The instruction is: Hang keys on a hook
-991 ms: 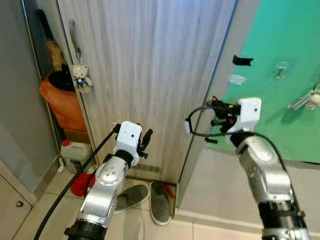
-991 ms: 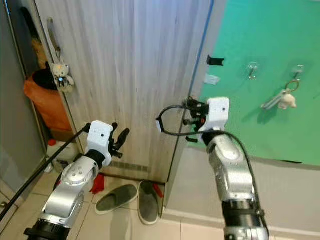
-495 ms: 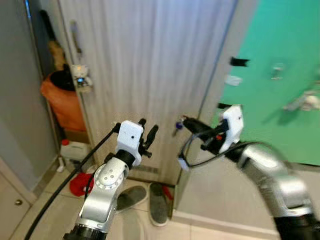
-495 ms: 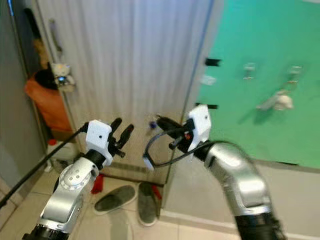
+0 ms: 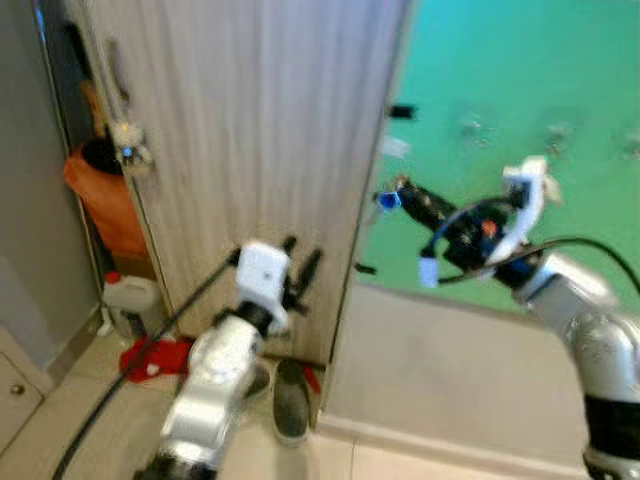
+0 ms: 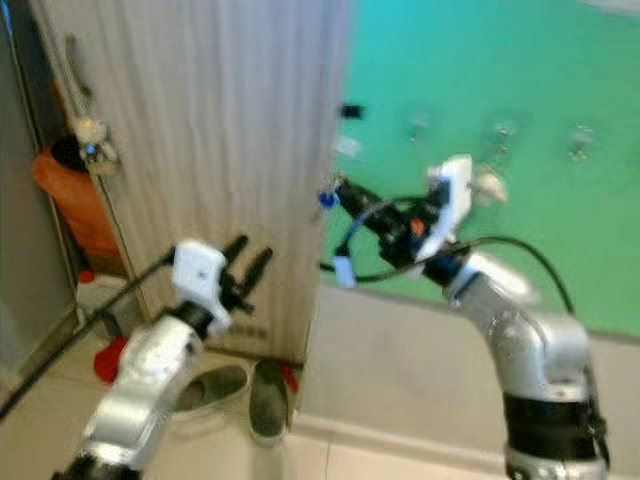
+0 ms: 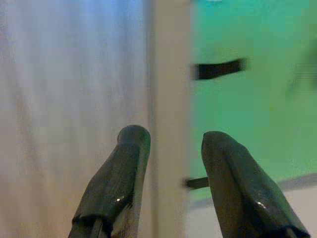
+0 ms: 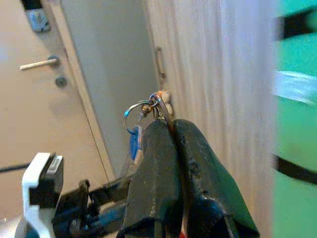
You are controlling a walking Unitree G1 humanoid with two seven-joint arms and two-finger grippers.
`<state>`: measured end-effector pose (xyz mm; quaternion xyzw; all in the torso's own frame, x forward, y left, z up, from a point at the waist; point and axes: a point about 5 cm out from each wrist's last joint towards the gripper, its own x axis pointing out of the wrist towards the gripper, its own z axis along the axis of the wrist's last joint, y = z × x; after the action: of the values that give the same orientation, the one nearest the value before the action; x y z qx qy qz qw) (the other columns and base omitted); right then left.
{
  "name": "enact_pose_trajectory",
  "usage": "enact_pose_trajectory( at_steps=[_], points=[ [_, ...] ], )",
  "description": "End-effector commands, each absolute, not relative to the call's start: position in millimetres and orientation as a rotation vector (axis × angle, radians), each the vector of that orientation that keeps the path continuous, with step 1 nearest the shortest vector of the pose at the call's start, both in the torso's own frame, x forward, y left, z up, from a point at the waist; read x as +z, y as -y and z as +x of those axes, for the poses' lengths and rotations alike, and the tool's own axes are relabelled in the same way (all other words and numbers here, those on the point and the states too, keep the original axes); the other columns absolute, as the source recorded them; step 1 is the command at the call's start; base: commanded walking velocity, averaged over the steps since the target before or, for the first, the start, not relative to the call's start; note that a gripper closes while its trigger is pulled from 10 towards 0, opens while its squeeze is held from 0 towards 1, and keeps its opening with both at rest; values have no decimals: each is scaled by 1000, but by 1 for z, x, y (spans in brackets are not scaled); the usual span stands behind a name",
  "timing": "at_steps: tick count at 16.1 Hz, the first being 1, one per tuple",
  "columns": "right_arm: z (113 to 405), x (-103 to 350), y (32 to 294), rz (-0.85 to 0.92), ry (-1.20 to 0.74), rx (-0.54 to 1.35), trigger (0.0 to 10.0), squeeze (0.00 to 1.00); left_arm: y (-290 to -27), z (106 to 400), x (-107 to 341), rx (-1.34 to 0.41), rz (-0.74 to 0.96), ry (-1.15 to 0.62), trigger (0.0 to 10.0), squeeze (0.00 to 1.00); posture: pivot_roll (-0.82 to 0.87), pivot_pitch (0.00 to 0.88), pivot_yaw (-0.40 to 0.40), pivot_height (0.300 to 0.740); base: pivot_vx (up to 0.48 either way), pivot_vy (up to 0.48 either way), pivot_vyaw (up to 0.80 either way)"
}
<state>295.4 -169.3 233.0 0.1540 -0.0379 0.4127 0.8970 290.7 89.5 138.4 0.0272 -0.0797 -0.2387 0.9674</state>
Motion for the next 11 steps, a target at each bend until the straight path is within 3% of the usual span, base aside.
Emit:
enact_pose_trajectory(
  at_steps=[1, 7, 11],
  points=[
    [299, 241, 175, 354, 100, 840, 0, 0, -90, 292, 142, -487, 59, 179, 10000, 0, -46, 0, -58, 740, 0, 0, 0],
    [344, 216, 203, 583, 90, 518, 0, 0, -88, 300, 146, -498, 77, 196, 10000, 0, -44, 0, -55, 740, 0, 0, 0],
    [354, 210, 200, 671, 83, 488, 0, 0, -87, 301, 147, -505, 78, 200, 10000, 0, -33, 0, -57, 740, 0, 0, 0]
  ],
)
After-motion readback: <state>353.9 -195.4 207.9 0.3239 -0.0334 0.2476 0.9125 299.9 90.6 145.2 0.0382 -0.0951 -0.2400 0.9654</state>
